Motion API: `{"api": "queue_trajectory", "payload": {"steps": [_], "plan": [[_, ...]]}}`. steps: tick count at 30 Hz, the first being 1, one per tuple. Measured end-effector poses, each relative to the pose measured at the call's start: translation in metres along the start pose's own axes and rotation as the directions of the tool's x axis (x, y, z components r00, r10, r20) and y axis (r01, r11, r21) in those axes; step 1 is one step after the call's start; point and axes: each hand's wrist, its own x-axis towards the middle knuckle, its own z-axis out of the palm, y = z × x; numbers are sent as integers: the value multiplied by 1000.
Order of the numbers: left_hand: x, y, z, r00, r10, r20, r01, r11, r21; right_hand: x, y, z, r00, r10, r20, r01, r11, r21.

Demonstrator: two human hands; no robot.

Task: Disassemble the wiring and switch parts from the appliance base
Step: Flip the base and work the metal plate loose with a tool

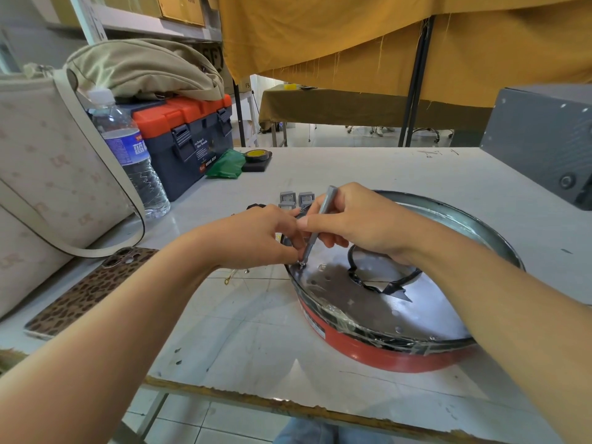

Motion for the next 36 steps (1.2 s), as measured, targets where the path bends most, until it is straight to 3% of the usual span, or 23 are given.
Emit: {"api": "queue_trajectory", "payload": {"steps": [14,29,36], "plan": [[3,7,-3,998,-41,43,40,999,24,-1,-1,1,997,74,-8,-74,997,-8],[2,13,1,997,-74,7,74,995,59,-3,-5,2,1000,26,-6,-26,1000,-13],[-2,8,2,999,-49,20,49,999,-22,0,-3,-1,990,9,-144,-4,999,33]]}}
